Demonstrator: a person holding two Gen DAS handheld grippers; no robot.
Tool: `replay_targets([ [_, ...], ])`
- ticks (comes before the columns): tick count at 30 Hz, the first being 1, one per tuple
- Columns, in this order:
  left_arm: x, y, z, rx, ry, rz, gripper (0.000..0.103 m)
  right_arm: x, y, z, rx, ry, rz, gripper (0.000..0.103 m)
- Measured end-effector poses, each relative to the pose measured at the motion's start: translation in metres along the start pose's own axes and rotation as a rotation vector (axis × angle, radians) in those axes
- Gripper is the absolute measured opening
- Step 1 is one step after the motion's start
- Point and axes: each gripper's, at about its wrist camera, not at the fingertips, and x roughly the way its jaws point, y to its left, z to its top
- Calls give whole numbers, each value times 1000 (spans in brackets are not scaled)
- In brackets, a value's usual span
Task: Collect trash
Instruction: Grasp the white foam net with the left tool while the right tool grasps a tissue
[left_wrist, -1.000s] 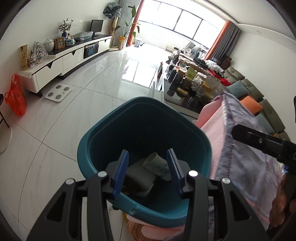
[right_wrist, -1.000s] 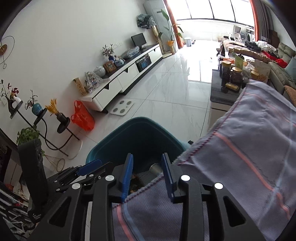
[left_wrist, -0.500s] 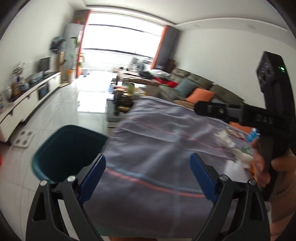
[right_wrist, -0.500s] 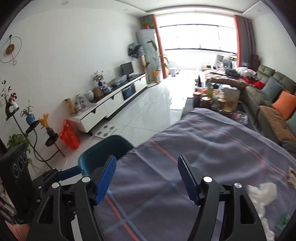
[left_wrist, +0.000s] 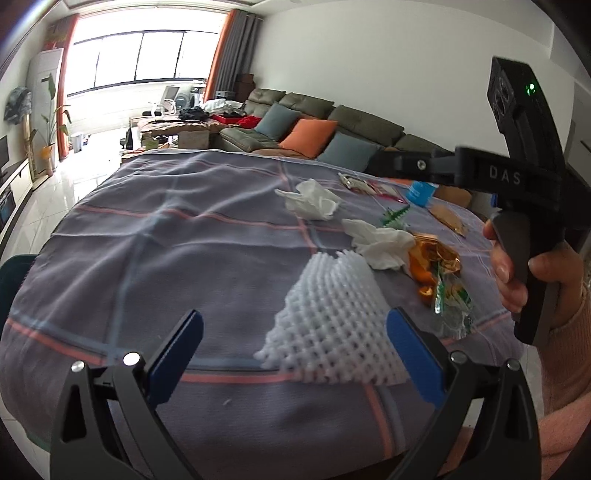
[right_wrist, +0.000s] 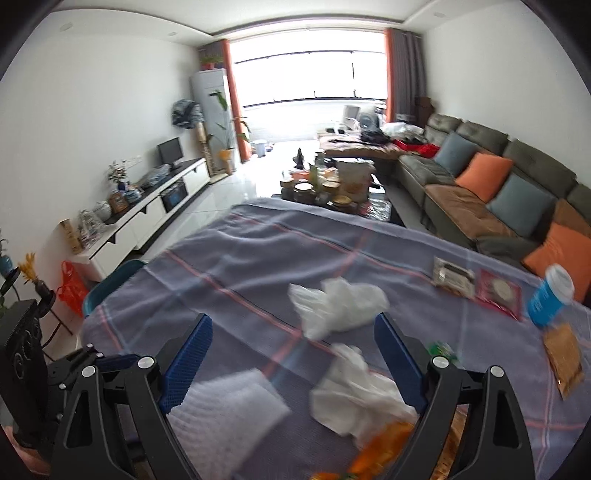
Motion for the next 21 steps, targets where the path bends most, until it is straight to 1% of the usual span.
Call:
replay_targets([
  [3, 7, -5, 1, 19, 11, 6, 100, 3, -17, -12, 24, 32, -28, 87],
  [6, 13, -6, 2, 15, 29, 9, 100, 4, -26, -24, 34, 65, -35, 82],
  [10, 13, -2, 2, 13, 45, 19, 99, 12, -31, -35, 28, 104, -40, 74],
  [12, 13, -1, 1, 10, 52, 11, 98, 15, -33, -38, 24, 115, -38, 74],
  [15, 17, -1, 0, -3, 74, -18, 89, 22, -34, -42, 18, 131, -44, 72],
  [16, 19, -1, -1, -9, 85, -32, 85, 26, -35, -43, 19, 140, -51, 70],
  [17, 19, -2, -2, -10, 89, -33, 83, 29, -37, -44, 27, 151, -51, 65],
  [19, 19, -4, -3, 1, 90, -19, 81, 33, -38, -45, 40, 162, -52, 61],
  [21, 20, -5, -3, 7, 94, -11, 76, 35, -39, -46, 42, 169, -58, 57],
])
